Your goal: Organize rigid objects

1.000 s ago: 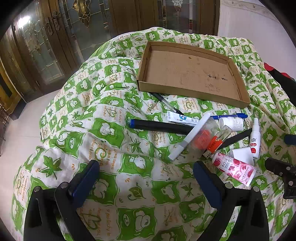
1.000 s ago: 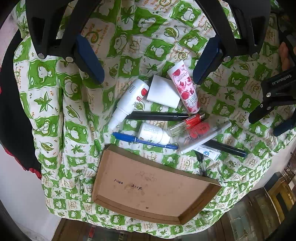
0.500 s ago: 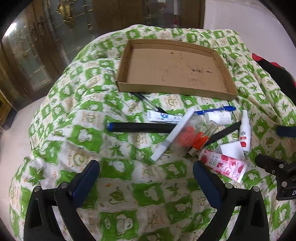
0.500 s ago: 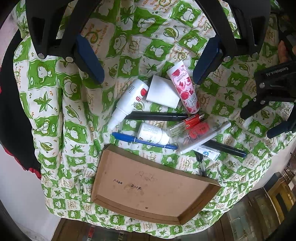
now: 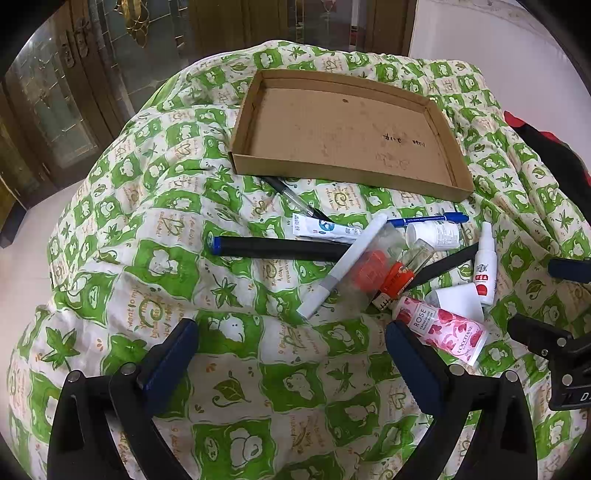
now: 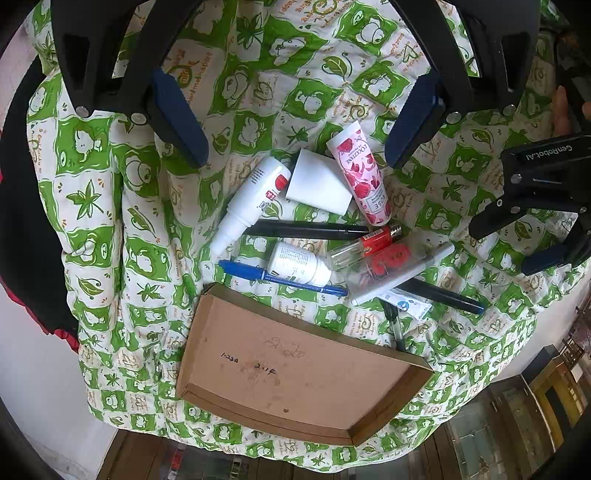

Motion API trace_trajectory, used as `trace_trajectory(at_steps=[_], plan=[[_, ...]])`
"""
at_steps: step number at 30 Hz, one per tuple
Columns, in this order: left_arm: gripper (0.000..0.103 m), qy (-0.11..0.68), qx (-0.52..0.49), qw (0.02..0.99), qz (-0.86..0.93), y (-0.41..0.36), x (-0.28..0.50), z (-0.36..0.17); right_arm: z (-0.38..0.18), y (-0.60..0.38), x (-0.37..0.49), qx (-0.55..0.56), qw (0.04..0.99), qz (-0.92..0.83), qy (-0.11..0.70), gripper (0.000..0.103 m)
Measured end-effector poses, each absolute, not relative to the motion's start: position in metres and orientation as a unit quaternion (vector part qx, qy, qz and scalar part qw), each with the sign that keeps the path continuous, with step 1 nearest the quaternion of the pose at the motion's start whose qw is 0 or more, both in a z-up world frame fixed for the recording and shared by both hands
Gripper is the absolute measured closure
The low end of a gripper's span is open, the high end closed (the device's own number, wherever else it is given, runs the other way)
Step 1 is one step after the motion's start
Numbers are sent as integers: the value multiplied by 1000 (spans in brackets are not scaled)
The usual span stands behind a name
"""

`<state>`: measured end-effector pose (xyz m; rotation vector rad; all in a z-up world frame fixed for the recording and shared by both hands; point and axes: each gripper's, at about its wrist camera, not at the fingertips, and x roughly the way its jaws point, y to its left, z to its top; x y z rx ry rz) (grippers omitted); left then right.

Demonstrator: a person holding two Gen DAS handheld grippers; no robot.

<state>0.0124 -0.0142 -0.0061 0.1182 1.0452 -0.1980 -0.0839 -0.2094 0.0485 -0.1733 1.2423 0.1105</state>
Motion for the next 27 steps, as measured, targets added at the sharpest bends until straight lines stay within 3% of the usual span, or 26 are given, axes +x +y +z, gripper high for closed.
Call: trace_trajectory(at_steps=[12,14,16,20,27], plan=[[19,520,118,835,-137,-38,39,-15,54,-223,-80,-24,805,56,590,7],[28,533,129,823,-150,-47,47,-25,54,-223,-80,-21,804,61,591,8],[52,553,133,808,-155,-55,60,-36,55,-221,-80,-18,804,71,591,14],[55,563,132,800,-160,-64,82,-46,53,-224,-80,1,796,87,598,32],[58,571,125,794,-170,-70,102,-59,49,-221,-77,23,777,119,618,43]])
